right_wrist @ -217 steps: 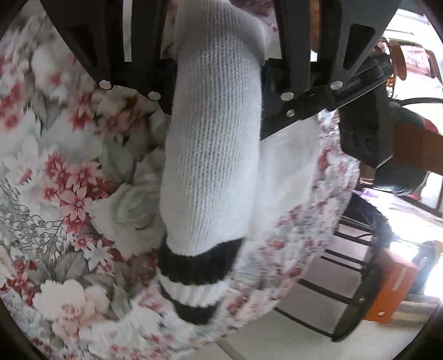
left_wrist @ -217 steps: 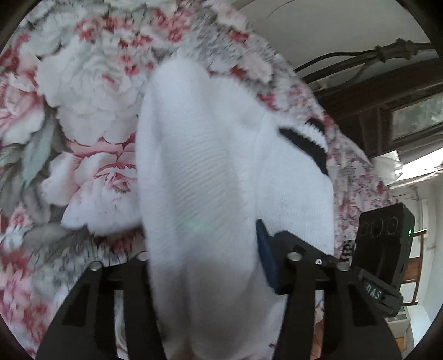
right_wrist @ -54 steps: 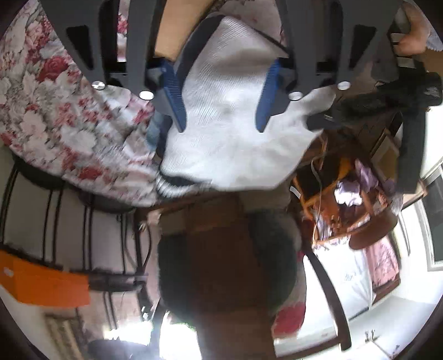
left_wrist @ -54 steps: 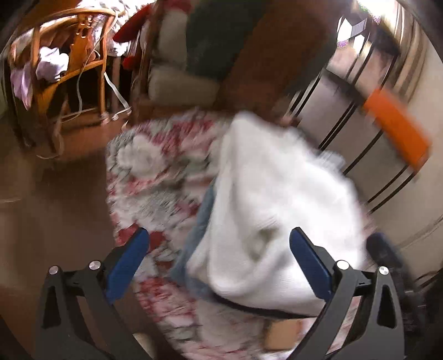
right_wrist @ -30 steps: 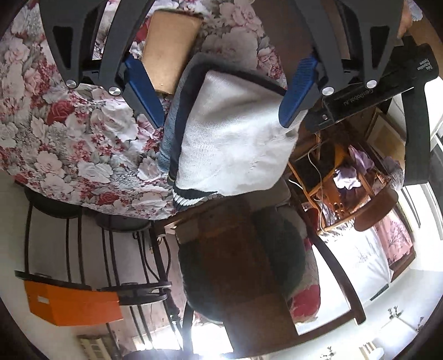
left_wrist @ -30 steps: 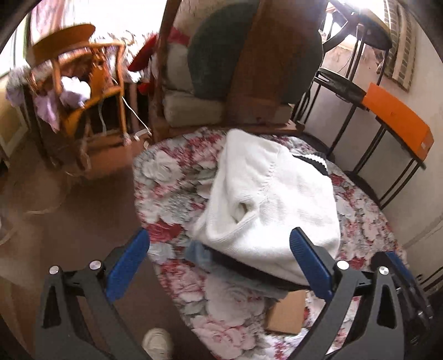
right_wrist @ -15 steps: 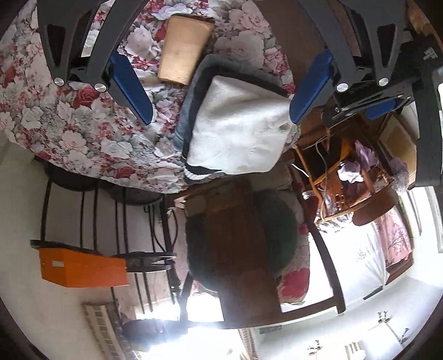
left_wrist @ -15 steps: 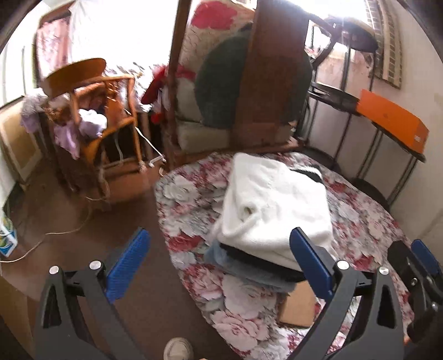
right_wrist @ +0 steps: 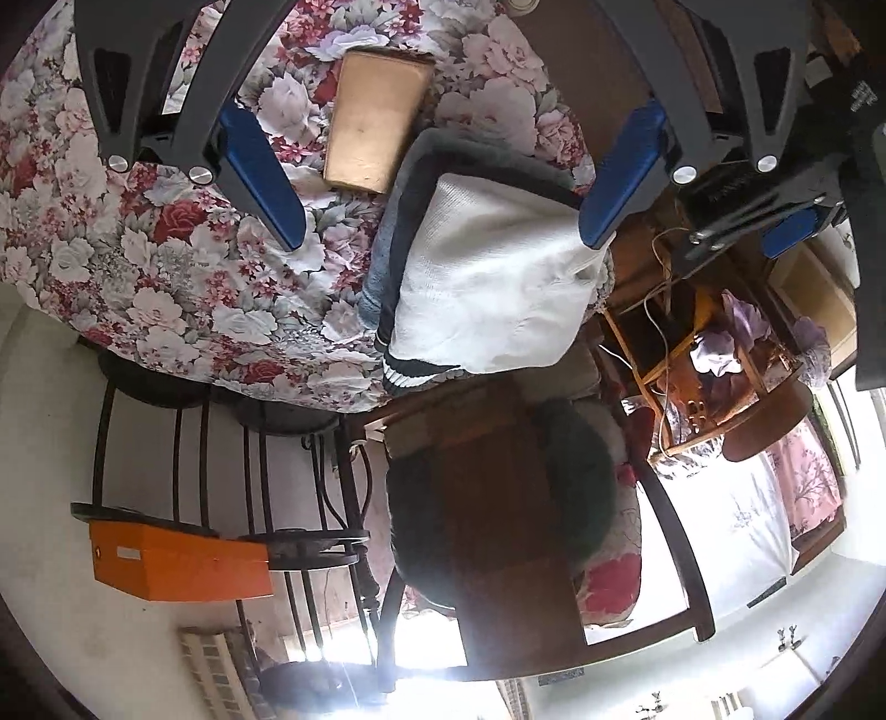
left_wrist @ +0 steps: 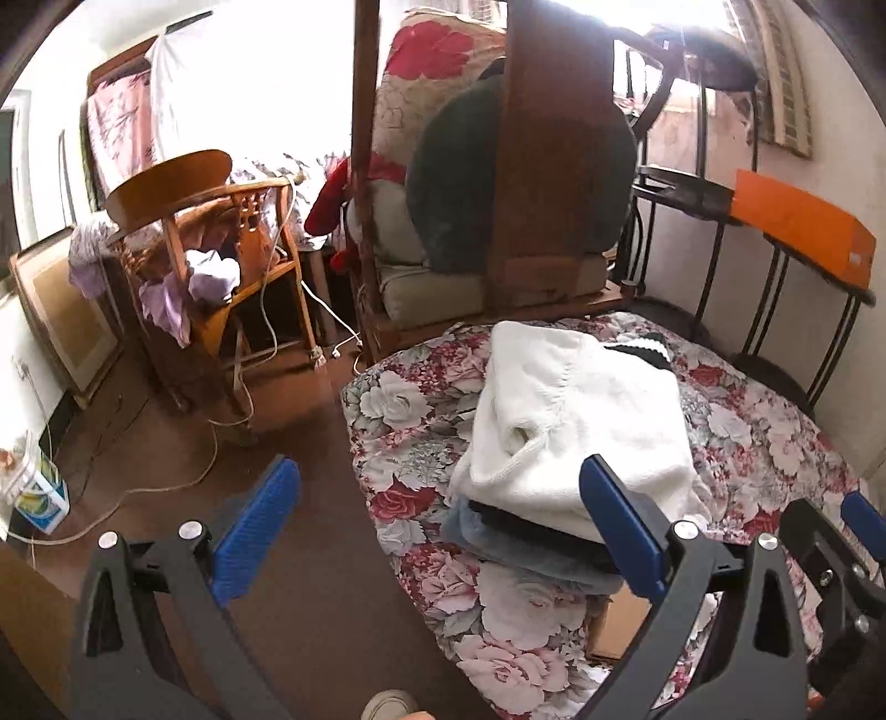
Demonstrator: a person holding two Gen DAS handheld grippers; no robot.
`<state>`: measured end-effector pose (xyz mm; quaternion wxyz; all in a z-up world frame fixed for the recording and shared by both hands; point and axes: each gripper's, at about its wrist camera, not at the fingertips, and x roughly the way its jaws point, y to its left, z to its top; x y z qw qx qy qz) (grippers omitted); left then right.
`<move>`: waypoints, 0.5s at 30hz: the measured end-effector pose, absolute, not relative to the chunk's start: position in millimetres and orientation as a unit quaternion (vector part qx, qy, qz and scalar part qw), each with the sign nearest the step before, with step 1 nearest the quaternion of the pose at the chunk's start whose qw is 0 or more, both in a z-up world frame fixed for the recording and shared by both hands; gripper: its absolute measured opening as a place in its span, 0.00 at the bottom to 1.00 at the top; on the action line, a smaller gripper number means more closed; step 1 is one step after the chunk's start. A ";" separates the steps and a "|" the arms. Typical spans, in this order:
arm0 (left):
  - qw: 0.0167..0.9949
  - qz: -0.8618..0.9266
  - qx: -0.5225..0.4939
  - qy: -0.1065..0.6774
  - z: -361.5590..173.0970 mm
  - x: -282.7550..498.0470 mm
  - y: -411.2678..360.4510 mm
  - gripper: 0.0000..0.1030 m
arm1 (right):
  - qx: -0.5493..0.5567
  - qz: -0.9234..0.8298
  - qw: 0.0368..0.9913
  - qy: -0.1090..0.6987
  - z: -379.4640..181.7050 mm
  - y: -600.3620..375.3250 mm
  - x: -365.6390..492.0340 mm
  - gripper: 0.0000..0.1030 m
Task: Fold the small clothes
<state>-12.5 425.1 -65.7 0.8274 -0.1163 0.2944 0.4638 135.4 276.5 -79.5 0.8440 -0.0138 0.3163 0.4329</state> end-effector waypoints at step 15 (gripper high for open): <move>0.833 0.433 -0.130 0.320 -73.0 0.4 424.2 0.96 | -0.002 0.444 0.835 0.324 -80.4 274.7 138.4 0.97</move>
